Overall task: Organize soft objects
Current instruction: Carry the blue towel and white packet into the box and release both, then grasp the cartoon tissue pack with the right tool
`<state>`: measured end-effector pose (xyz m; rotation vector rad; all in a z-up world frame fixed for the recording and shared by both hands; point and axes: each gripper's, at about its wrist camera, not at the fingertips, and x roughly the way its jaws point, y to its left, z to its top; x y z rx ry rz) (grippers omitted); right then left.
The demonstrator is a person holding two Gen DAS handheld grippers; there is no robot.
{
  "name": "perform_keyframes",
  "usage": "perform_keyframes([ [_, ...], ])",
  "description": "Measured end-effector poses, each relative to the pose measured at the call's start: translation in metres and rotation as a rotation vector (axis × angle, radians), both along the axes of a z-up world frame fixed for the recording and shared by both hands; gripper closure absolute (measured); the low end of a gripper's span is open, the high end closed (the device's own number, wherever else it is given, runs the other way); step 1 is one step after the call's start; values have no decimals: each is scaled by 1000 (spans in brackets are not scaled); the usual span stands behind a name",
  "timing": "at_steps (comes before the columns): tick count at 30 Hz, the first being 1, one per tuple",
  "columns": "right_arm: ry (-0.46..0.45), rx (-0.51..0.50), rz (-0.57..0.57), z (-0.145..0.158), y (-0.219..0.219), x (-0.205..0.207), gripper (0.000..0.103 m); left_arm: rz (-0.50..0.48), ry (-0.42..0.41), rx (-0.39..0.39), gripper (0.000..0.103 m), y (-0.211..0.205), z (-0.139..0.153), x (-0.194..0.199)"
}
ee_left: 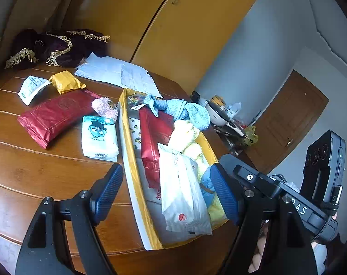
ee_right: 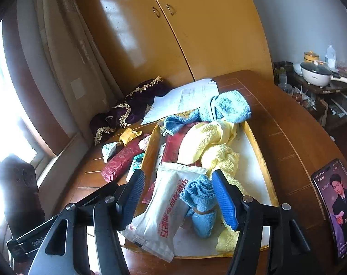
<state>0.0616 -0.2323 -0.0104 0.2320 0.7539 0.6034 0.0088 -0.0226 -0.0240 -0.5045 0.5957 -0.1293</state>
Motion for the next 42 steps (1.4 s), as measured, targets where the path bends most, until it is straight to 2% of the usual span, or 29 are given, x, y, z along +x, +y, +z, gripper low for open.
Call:
perform_keyframes([
  [3, -33, 8, 35, 7, 9, -8, 39, 21, -5, 15, 25, 12, 0, -10],
  [7, -41, 27, 147, 12, 35, -18, 38, 91, 28, 14, 22, 40, -8, -21],
  [10, -5, 16, 211, 11, 58, -19, 37, 138, 61, -15, 21, 64, -17, -26],
  [15, 80, -24, 279, 5, 99, -13, 37, 258, 30, 31, 21, 93, -22, -41],
  [18, 118, -62, 304, 1, 124, -6, 37, 258, 38, -14, 21, 111, -26, -44],
  [21, 140, -83, 334, -2, 149, 4, 37, 303, 41, -43, 21, 128, -29, -51],
  [26, 143, -292, 244, -17, 202, 33, 37, 335, 56, -93, 21, 143, -35, -59],
  [30, 162, -463, 178, -41, 228, 53, 37, 336, 52, -96, 21, 145, -35, -62],
  [32, 231, -479, 155, -55, 228, 62, 37, 337, 49, -83, 21, 143, -34, -63],
  [37, 196, -566, 122, -66, 239, 58, 37, 332, 57, -84, 21, 142, -36, -62],
  [40, 197, -580, 108, -68, 243, 58, 37, 333, 61, -86, 21, 143, -36, -62],
  [42, 183, -601, 98, -70, 248, 59, 42, 338, 64, -87, 21, 143, -36, -61],
])
